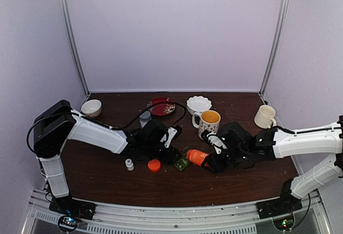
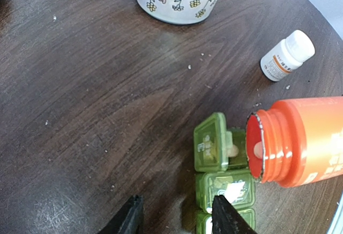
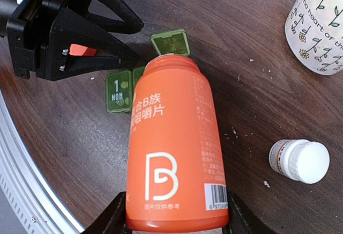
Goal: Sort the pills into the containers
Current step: Pour the pill into the compartment of the pill container, then adjust the lid of the pill bottle at the center of the board.
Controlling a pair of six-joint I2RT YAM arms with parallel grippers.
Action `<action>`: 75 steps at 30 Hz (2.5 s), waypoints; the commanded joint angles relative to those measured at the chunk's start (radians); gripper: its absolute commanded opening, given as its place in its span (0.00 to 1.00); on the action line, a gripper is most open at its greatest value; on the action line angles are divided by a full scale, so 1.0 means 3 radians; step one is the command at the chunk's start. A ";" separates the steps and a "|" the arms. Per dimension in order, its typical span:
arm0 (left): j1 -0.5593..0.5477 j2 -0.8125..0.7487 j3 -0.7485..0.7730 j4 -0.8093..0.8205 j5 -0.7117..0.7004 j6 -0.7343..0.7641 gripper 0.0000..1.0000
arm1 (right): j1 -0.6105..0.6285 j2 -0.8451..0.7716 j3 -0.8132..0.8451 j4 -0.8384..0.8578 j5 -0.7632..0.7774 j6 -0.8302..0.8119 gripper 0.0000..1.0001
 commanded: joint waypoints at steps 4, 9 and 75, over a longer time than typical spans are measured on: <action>-0.0013 0.0038 0.0079 0.0084 0.0036 0.0034 0.46 | -0.0020 -0.0041 0.0065 0.0004 0.0077 0.0010 0.00; -0.0013 0.0038 0.0075 0.0086 0.0036 0.0034 0.46 | -0.0019 -0.0147 -0.0090 0.0217 -0.0037 0.0003 0.00; -0.0038 -0.0656 0.0167 -0.0916 -0.0575 0.0126 0.58 | -0.0019 -0.2065 -0.1355 0.2358 -0.0055 -0.0670 0.00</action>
